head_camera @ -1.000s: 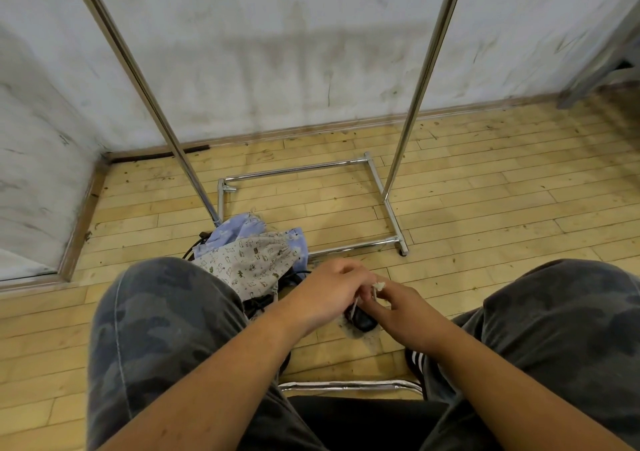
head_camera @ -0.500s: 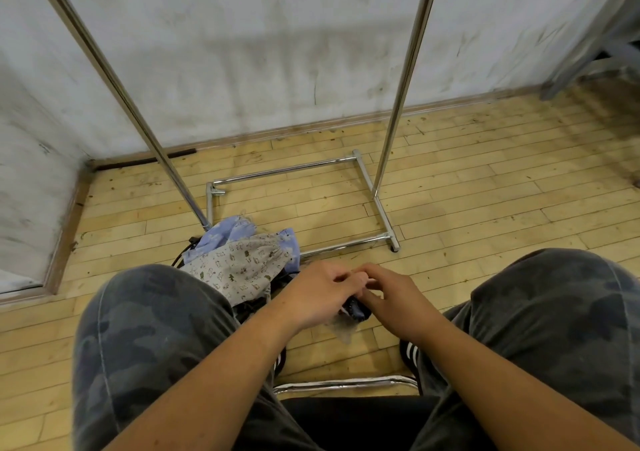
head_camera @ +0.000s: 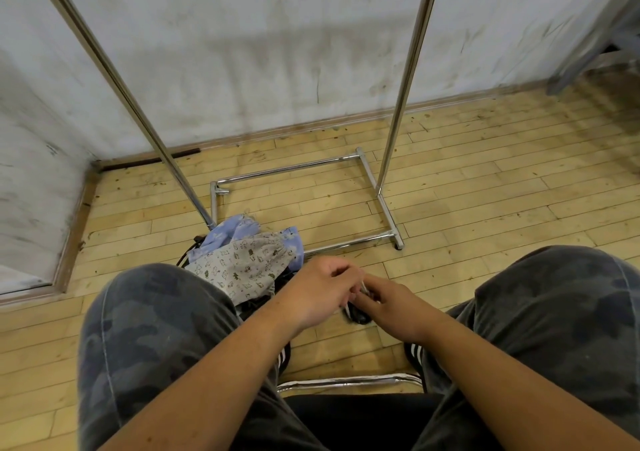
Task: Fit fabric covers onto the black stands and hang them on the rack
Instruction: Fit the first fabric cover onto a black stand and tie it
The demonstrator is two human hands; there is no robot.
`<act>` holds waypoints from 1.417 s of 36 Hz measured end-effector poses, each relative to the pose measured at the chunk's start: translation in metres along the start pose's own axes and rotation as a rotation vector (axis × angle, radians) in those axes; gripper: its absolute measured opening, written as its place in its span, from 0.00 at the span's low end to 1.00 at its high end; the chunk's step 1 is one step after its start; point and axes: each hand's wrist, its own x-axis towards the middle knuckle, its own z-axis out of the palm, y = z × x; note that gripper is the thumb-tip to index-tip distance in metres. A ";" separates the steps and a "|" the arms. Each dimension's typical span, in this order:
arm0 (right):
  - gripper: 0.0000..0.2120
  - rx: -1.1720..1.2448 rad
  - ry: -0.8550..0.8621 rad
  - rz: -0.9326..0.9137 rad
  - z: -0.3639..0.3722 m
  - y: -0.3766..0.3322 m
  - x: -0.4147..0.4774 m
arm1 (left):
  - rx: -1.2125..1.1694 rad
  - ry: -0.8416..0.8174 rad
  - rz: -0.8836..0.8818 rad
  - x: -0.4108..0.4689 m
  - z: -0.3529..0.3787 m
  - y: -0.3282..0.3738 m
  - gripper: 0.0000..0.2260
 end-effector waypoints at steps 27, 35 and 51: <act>0.10 0.163 0.069 -0.010 0.002 -0.013 -0.006 | -0.114 0.109 0.109 0.003 0.002 0.006 0.14; 0.10 0.028 0.090 0.013 0.005 -0.015 -0.004 | -0.026 0.051 0.119 -0.003 0.003 0.002 0.14; 0.10 0.140 0.349 -0.209 -0.024 -0.057 0.002 | 0.025 0.104 0.237 -0.008 -0.036 0.034 0.11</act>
